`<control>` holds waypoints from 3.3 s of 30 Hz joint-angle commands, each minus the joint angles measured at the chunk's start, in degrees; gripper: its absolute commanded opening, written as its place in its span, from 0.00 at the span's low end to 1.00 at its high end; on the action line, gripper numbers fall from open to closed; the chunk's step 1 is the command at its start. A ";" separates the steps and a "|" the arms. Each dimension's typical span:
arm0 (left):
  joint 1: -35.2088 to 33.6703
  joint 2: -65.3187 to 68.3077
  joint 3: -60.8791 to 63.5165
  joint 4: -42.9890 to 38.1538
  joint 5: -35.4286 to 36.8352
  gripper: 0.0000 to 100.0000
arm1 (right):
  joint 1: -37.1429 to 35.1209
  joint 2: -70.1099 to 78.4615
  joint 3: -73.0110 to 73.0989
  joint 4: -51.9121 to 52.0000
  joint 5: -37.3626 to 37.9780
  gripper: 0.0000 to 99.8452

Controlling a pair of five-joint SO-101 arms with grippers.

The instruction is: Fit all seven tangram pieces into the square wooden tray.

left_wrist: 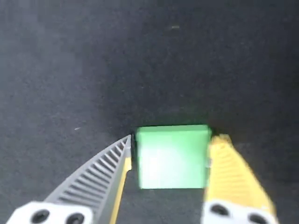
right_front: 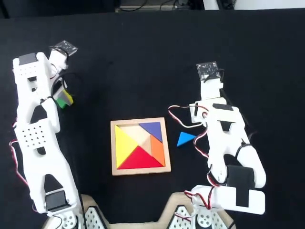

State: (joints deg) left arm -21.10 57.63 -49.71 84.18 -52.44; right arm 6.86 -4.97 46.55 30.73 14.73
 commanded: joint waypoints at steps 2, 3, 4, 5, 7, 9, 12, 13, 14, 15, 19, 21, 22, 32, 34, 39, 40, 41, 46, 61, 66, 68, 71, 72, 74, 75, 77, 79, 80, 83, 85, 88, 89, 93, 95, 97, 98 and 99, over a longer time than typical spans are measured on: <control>1.27 0.18 -1.10 2.55 -0.26 0.02 | -0.79 -0.04 -2.68 -1.05 0.53 0.01; 1.27 0.18 -1.10 3.69 -0.26 0.04 | -0.79 -0.04 -2.68 -1.05 0.53 0.01; 1.27 0.18 -1.10 4.48 -0.26 0.06 | -0.79 -0.04 -2.68 -1.05 0.53 0.01; 1.36 0.18 -1.10 5.01 -0.26 0.05 | -0.79 -0.04 -2.68 -1.05 0.53 0.01; 1.80 0.09 -1.80 6.68 0.18 0.02 | -0.79 -0.04 -2.68 -1.05 0.53 0.01; 1.89 -0.79 -5.85 11.69 0.26 0.03 | -0.88 -0.04 -2.68 -1.05 0.53 0.01; 2.07 -4.66 -13.05 16.62 4.04 0.03 | -0.88 -0.04 -2.68 -1.05 0.53 0.01; 1.89 -6.86 -14.37 16.70 7.30 0.03 | -0.88 -0.04 -2.68 -1.05 0.53 0.01; 1.98 -9.49 -15.08 16.79 9.58 0.03 | -0.88 -0.04 -2.68 -1.05 0.53 0.01; 2.33 -12.40 -14.37 16.88 11.16 0.03 | -0.88 -0.04 -2.68 -1.05 0.53 0.01; 6.37 -26.29 -1.19 16.88 12.84 0.03 | -0.88 -0.04 -2.59 -1.05 0.53 0.01; 10.07 -34.46 8.66 16.79 13.54 0.03 | -0.88 -0.04 -2.59 -1.05 0.53 0.01; 11.74 -38.42 13.67 16.70 13.89 0.03 | -0.88 -0.04 -2.59 -1.05 0.53 0.01; 26.59 -65.85 49.10 6.33 32.00 0.03 | 0.18 -0.13 -2.59 -1.05 0.09 0.01; 30.11 -68.66 55.43 3.08 35.69 0.03 | 1.49 -0.48 -2.68 -1.05 -0.88 0.01; 41.27 -71.82 70.02 -9.32 45.54 0.03 | 4.48 -0.66 -3.47 -1.32 -5.36 0.01; 43.65 -71.82 72.84 -12.48 46.95 0.03 | 5.01 -0.66 -3.56 -1.58 -5.80 0.01; 45.85 -71.82 75.30 -15.56 47.91 0.03 | 5.19 -0.66 -3.56 -1.85 -6.42 0.01; 49.45 -71.82 80.40 -23.74 43.69 0.03 | 4.84 -0.22 -3.65 -1.85 -6.42 0.01; 46.64 -54.77 73.98 -26.11 35.34 0.03 | 4.75 -0.13 -3.74 -1.85 -6.42 0.01; 46.90 -51.60 69.49 -23.74 35.34 0.03 | 4.75 -0.13 -3.74 -1.85 -6.33 0.01; 46.73 -51.60 68.62 -23.74 35.34 0.03 | 4.57 -0.13 -3.74 -1.85 -6.33 0.01; 46.99 -51.69 67.65 -23.65 35.34 0.03 | 3.60 -0.13 -3.74 -1.85 -6.24 0.01; 47.08 -51.60 67.47 -23.74 35.34 0.03 | 3.60 -0.13 -3.74 -1.85 -6.24 0.01; 46.99 -51.08 67.12 -23.74 35.25 0.03 | 3.60 -0.13 -3.74 -1.85 -6.24 0.01; 46.90 -51.08 67.21 -23.82 35.25 0.03 | 3.60 -0.13 -3.74 -1.85 -6.24 0.01; 46.90 -51.08 67.65 -23.82 35.43 0.03 | 3.60 -0.13 -3.74 -1.85 -6.24 0.01; 46.99 -51.08 68.44 -23.91 35.52 0.03 | 3.60 -0.13 -3.74 -1.85 -6.24 0.01; 46.99 -51.08 68.97 -24.70 35.60 0.03 | 3.60 -0.13 -3.74 -1.85 -6.24 0.01; 46.99 -51.08 71.52 -28.31 36.75 0.03 | 3.60 -0.13 -3.74 -1.85 -6.24 0.01; 47.08 -51.08 72.75 -29.63 36.75 0.03 | 3.60 -0.13 -3.74 -1.85 -6.24 0.01; 47.08 -51.43 72.92 -29.36 36.75 0.03 | 3.60 -0.13 -3.74 -1.85 -6.24 0.01; 47.08 -51.60 73.10 -29.36 36.75 0.03 | 3.60 -0.13 -3.74 -1.85 -6.24 0.01; 47.16 -51.60 72.48 -26.81 36.66 0.06 | 3.60 -0.13 -3.74 -1.85 -6.24 0.01; 47.16 -51.60 72.75 -26.55 37.10 0.14 | 3.60 -0.13 -3.74 -1.85 -6.24 0.01; 47.16 -51.60 72.92 -26.55 37.10 0.23 | 3.60 -0.13 -3.74 -1.85 -6.24 0.01; 47.16 -51.60 72.92 -26.55 37.10 0.27 | 3.60 -0.13 -3.74 -1.85 -6.24 0.01; 47.16 -51.69 72.75 -26.55 37.10 0.29 | 3.60 -0.13 -3.74 -1.85 -6.24 0.01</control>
State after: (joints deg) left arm 24.97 6.99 23.60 57.10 -15.87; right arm 11.08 -4.97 46.55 30.02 8.84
